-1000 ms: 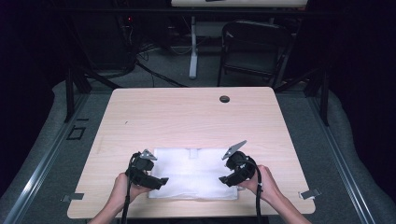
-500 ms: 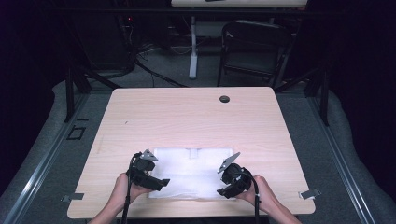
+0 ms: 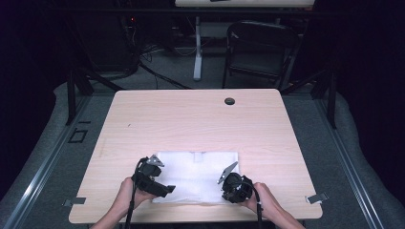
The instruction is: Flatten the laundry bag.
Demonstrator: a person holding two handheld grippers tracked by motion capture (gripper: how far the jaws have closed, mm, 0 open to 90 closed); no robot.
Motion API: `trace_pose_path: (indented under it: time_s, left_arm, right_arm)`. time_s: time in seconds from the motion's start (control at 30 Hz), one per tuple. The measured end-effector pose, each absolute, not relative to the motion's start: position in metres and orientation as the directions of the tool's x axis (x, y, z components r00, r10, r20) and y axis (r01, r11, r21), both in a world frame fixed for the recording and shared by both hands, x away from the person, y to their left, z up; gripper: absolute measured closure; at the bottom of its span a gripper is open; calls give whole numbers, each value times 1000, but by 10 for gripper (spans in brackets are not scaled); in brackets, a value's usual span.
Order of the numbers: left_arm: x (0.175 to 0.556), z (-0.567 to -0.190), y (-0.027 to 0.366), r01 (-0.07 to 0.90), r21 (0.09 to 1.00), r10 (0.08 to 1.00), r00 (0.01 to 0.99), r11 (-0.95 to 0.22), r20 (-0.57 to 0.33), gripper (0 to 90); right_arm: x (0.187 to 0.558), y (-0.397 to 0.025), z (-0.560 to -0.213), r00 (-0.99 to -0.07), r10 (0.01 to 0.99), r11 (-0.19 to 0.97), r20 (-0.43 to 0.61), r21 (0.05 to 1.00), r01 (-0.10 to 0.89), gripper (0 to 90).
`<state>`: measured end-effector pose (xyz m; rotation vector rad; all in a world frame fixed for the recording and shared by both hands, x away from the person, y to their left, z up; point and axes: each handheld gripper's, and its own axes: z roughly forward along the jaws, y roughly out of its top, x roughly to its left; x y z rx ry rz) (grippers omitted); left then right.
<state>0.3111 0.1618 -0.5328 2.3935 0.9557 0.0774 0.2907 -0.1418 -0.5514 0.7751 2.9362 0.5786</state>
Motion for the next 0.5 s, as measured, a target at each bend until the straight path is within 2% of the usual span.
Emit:
trace_pose_path:
  time_s: [0.5]
  left_arm:
    - [306, -532, 149, 582, 528, 606, 781, -618, -151, 162]
  right_arm:
    - [294, -150, -530, -841, 533, 735, 93, 443, 514, 900]
